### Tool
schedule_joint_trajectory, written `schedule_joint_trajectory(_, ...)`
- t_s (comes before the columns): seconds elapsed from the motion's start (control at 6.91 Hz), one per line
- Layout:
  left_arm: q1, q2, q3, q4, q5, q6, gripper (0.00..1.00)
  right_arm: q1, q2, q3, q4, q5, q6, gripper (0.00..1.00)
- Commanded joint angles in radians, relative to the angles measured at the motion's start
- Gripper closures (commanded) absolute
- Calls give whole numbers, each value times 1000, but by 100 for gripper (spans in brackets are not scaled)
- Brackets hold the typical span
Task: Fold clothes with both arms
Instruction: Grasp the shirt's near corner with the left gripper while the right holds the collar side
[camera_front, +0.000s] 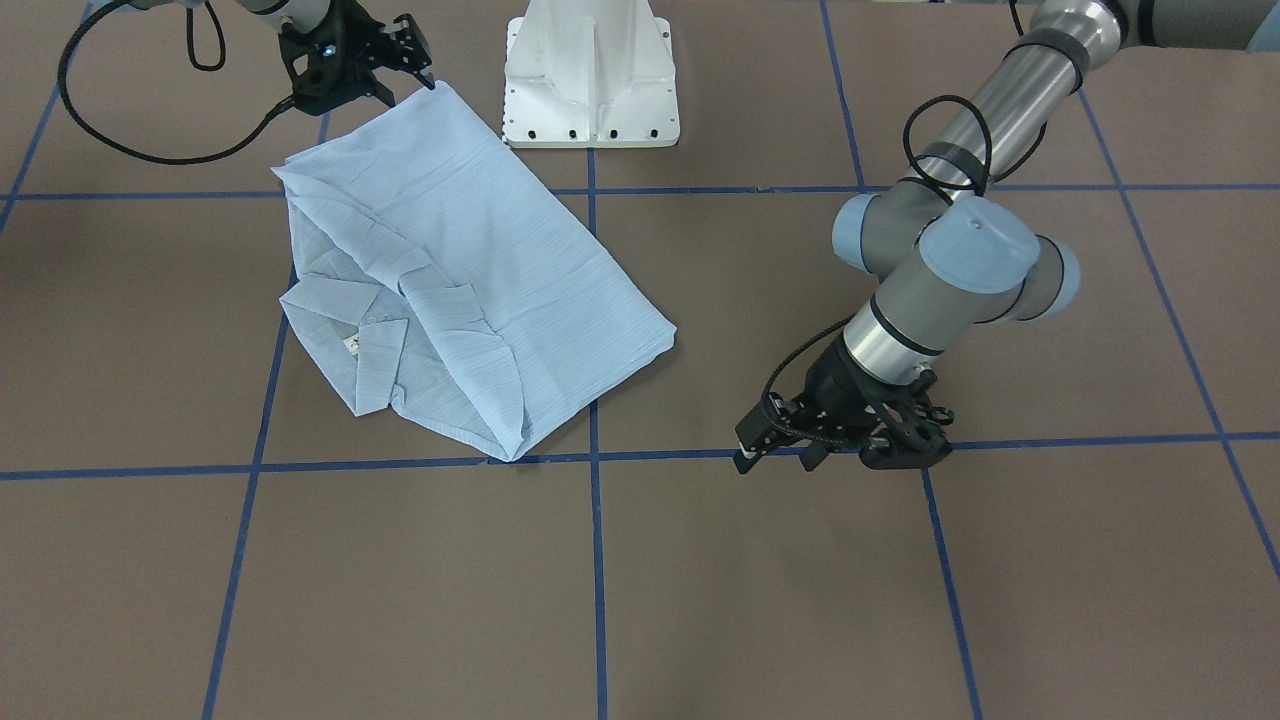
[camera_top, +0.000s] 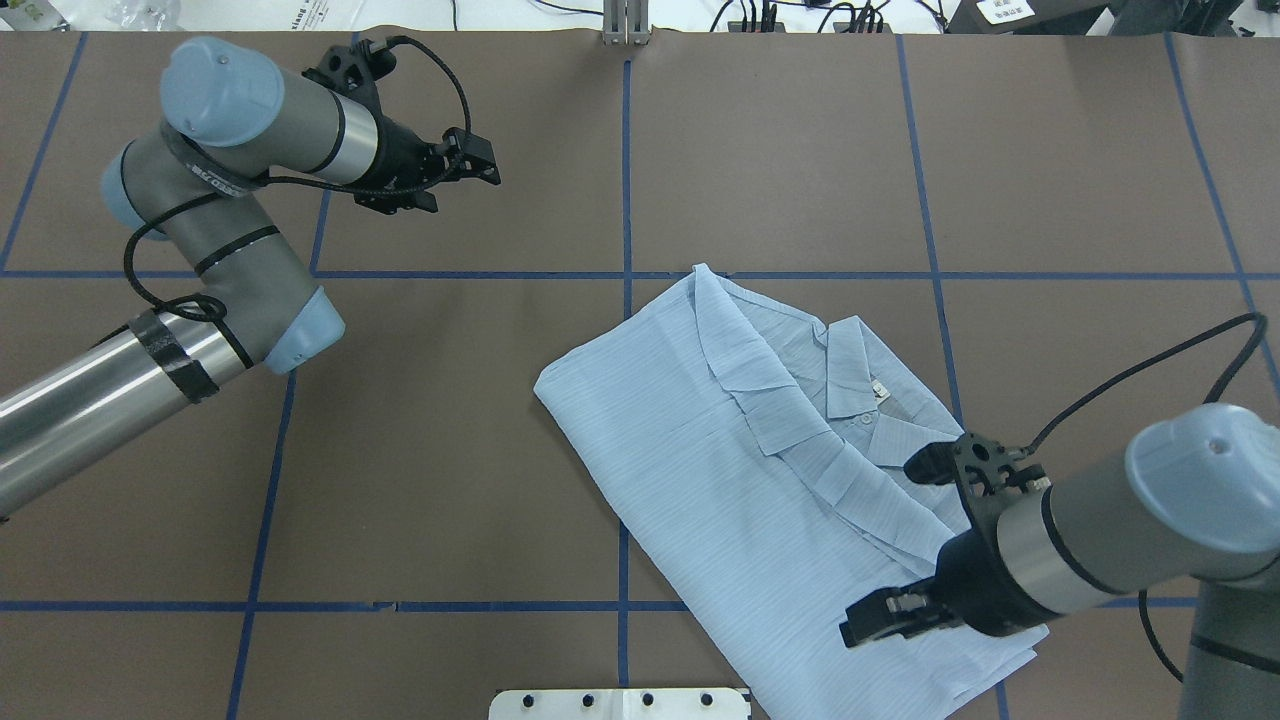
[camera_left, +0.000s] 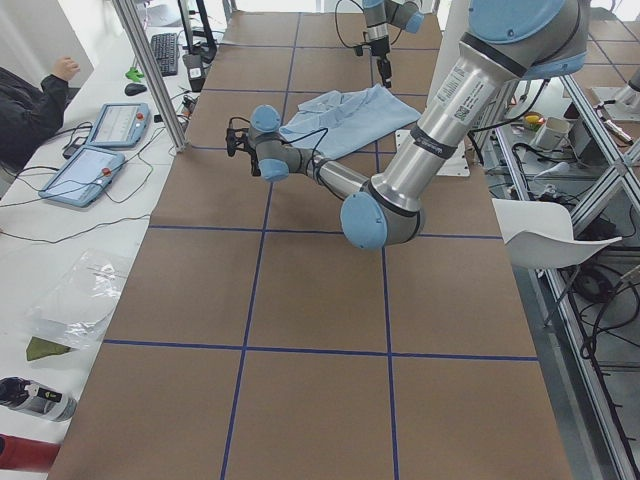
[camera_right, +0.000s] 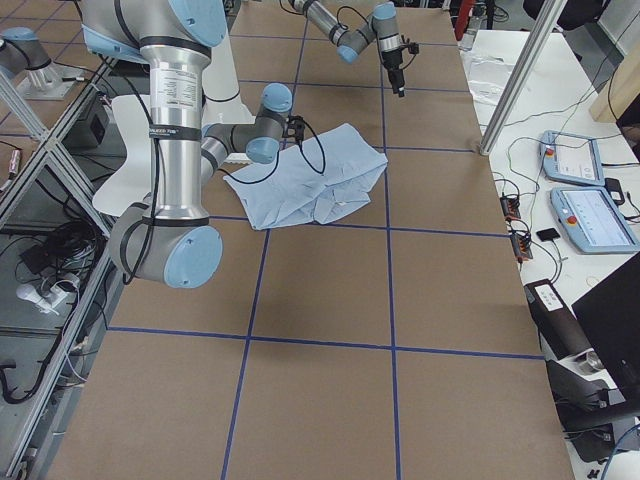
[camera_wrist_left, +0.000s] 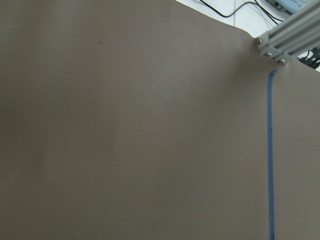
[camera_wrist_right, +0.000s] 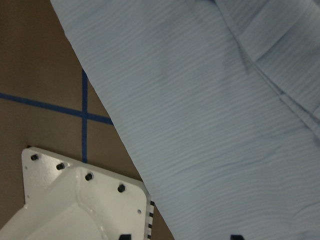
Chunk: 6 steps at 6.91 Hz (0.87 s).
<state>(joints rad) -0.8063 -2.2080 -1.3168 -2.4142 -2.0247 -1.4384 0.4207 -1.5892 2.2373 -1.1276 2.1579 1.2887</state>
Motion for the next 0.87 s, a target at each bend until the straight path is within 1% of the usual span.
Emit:
schedule_joint_trajectory(0.0,108,43,-106,3,14,-141,5,148,49,-11,0,-7,0,0)
schedule_joint_trajectory(0.14,160,88,-178,7,18,-202,5,192,64,-18,2,-10,0,0)
schedule_joint_trajectory(0.29,206,91,-224,53,44,-245,5,213,67,-21,2,-10,0,0)
schedule_joint_trajectory(0.43,252,91,-267,129,88,-260,6,219,75,-28,2,-10,0,0)
schedule_joint_trajectory(0.58,289,96,-260,138,131,-260,7,219,87,-48,3,-12,0,0)
schedule_joint_trajectory(0.72,314,91,-230,138,151,-260,9,219,90,-56,3,-12,0,0)
